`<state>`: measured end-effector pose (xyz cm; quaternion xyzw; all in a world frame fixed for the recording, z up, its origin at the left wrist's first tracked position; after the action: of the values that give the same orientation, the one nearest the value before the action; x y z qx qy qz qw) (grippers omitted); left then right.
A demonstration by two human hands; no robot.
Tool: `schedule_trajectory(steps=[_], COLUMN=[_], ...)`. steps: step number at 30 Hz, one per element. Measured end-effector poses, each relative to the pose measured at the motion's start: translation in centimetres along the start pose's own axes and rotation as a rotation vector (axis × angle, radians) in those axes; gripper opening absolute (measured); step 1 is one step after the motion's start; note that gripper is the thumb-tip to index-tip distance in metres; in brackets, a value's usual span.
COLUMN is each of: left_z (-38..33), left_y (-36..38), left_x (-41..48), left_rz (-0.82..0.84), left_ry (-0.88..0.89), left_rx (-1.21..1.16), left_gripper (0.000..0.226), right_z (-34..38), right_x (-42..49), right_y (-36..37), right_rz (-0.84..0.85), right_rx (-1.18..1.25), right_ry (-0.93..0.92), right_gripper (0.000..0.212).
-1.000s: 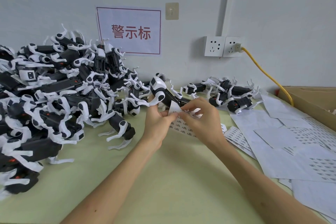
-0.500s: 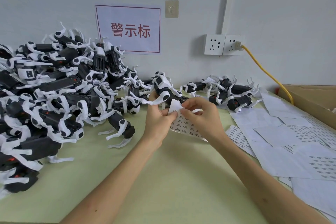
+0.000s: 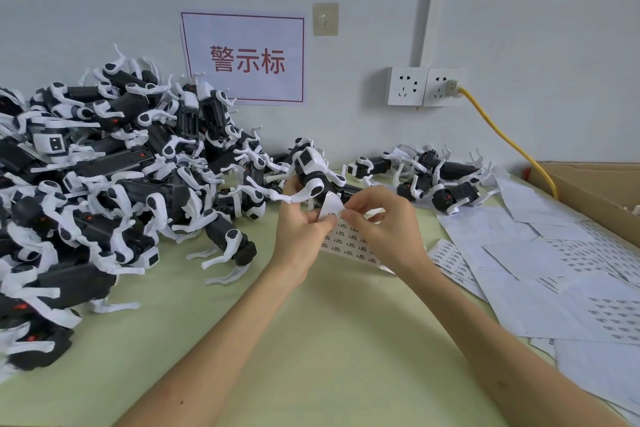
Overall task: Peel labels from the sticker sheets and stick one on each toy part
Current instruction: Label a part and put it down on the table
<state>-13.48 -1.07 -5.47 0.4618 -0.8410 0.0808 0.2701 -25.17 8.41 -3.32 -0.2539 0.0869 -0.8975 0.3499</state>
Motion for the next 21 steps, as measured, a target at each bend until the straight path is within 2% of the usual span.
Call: schedule_trajectory(steps=[9,14,21], left_z=[0.0,0.2,0.5], left_y=[-0.3,-0.8,-1.3], left_x=[0.2,0.4,0.4], left_rz=[-0.084,-0.143,-0.208], left_ry=[0.009,-0.001,-0.033], left_rx=[-0.009,-0.036,-0.064], left_gripper=[0.039,0.043,0.044], right_z=[-0.1,0.2,0.2], right_x=[-0.1,-0.4,-0.4], right_y=[0.0,0.4,0.5], right_rz=[-0.018,-0.014,-0.027], right_rx=[-0.045,-0.085,-0.031], right_ry=[-0.031,-0.072,-0.084], right_gripper=[0.020,0.030,0.015])
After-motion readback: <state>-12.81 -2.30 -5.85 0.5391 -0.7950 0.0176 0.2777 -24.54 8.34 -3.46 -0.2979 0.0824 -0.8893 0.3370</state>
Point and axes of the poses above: each hand's wrist, its own x-axis towards the middle knuckle, its own y-axis out of the palm, z = x × y, the point moved 6 cm from there along x, towards the middle knuckle, and after that the axes turned 12 degrees about y, right-handed, at the moved point
